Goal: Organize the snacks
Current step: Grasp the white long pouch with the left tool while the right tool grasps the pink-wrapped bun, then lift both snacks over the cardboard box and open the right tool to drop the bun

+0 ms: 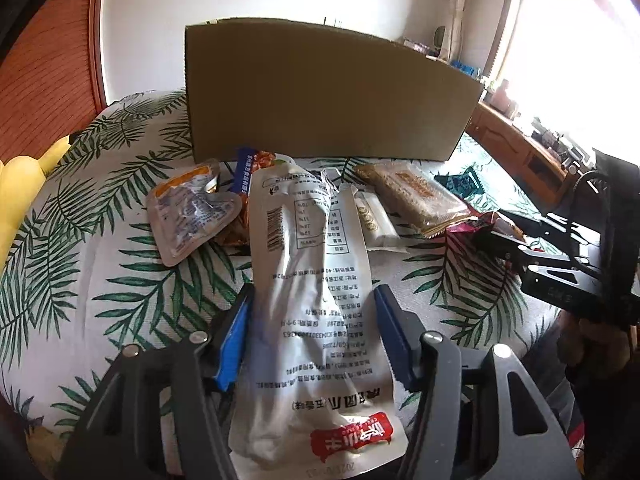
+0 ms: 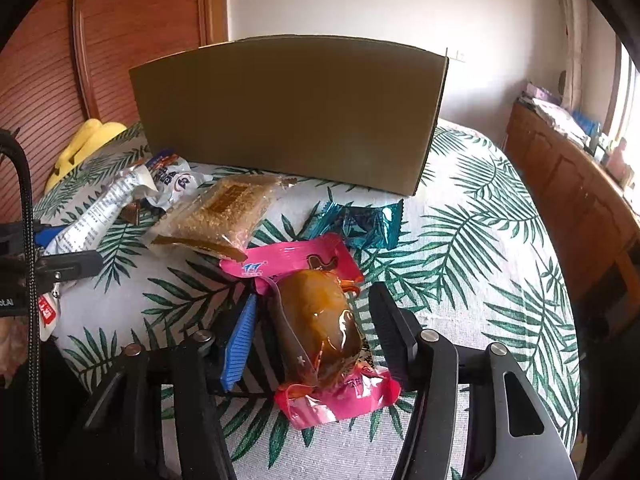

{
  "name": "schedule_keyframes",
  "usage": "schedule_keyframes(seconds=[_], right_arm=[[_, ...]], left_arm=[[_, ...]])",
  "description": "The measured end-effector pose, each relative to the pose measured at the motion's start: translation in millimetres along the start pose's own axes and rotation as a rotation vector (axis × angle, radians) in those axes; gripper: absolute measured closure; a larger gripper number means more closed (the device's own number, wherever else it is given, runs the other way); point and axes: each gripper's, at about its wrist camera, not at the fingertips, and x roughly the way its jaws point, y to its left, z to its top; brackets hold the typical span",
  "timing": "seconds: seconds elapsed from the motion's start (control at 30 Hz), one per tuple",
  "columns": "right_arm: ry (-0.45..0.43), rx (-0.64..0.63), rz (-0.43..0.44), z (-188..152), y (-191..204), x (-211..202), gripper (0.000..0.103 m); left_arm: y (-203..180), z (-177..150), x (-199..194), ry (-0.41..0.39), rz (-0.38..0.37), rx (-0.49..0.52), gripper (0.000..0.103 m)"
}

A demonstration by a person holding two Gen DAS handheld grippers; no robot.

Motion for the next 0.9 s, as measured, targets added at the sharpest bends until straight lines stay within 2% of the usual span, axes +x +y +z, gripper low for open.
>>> schedule_keyframes(seconds=[0.27, 0.33, 0.63, 0.9], right_arm=[[0.0, 0.012, 0.006, -3.1, -4.0, -9.7, 0.057], [-0.009, 0.011, 0.001, -3.3, -3.7, -13.9, 0.064], [0.001, -0.001, -0.007, -2.7, -2.2, -17.2, 0.066], [-0.031, 0.034, -0.001, -2.2, -7.7, -25.7, 0.067]], left_arm=[[1.6, -0.4, -13.2, -0.036, -0.023, 0.001, 0.045], [1.2, -1.5, -14.8, -0.04, -0.028, 0.003, 0.045], [0.8, -3.8, -14.7, -0.046, -0.041, -0.005, 0.045], [-0.8, -2.5, -22.4, -0.067, -0.047, -0.003, 0.045]])
